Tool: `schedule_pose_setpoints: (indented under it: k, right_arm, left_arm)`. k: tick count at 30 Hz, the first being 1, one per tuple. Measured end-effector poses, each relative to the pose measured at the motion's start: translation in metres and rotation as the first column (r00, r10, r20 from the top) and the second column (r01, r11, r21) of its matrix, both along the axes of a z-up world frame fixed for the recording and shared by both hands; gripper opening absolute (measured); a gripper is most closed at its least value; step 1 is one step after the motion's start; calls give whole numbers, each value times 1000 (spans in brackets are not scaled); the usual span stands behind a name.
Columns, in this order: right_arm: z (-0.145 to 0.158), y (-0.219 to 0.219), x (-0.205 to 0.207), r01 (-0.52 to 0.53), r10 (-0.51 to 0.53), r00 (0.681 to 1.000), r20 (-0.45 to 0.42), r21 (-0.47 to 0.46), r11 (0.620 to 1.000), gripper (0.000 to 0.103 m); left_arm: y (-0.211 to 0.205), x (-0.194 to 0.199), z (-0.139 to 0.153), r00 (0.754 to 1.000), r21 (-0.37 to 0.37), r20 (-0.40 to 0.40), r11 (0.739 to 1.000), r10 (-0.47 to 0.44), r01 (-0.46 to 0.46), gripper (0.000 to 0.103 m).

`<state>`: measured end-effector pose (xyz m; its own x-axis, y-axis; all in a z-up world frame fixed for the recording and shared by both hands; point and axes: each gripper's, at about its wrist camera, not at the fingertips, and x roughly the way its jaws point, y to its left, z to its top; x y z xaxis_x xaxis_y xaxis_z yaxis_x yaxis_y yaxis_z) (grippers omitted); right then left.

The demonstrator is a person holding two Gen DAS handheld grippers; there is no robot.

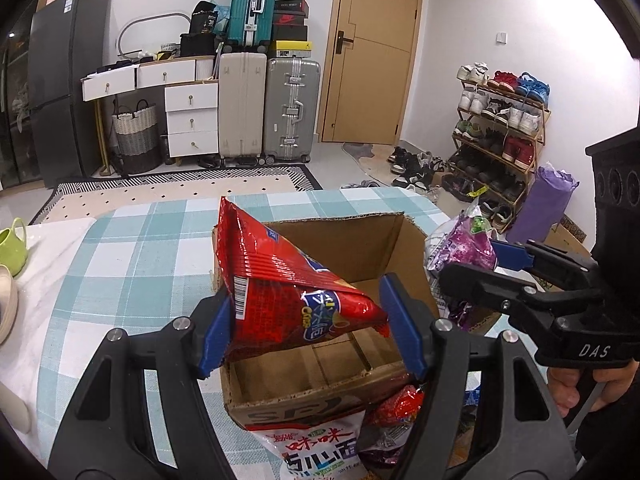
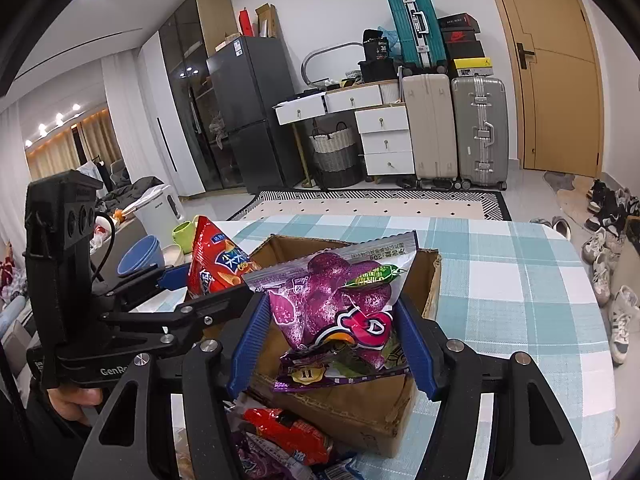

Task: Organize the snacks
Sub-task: 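Carry the red chip bag and purple candy bag over the cardboard box, then open both grippers to drop the bags into the box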

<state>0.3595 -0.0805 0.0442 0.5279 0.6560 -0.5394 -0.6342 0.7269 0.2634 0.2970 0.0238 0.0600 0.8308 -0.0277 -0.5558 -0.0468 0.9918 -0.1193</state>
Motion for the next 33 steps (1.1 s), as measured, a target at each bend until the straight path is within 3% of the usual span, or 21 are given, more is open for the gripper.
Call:
schedule_pose_setpoints:
  k: [9, 16, 20, 24, 28, 30, 33]
  right_arm:
    - [-6, 6, 8, -10, 10, 1000, 3, -3, 1000, 64]
    - [-8, 9, 13, -13, 13, 1000, 0, 2, 1000, 66]
    - [-6, 1, 10, 15, -15, 1000, 11, 15, 1000, 83]
    - [2, -8, 5, 41, -41, 999, 28, 22, 999, 101]
    - [7, -18, -2, 59, -60, 997, 44, 9, 998, 102]
    - [8, -21, -6, 69, -69, 997, 46, 3, 998, 102]
    - [7, -28, -15, 77, -77, 996, 45, -3, 997, 102]
  left_arm:
    - [-15, 29, -17, 1000, 64, -12, 998, -5, 5, 67]
    - [-19, 42, -24, 1000, 55, -28, 998, -11, 12, 67]
    - [-14, 43, -29, 999, 47, -47, 999, -6, 8, 69]
    - [-15, 46, -30, 997, 50, -70, 999, 22, -19, 77]
    - [-8, 39, -29, 996, 25, -74, 999, 47, -45, 89]
    - [-3, 33, -27, 995, 9, -74, 998, 59, -59, 102]
    - [-1, 24, -22, 994, 1, -66, 996, 89, -89, 102]
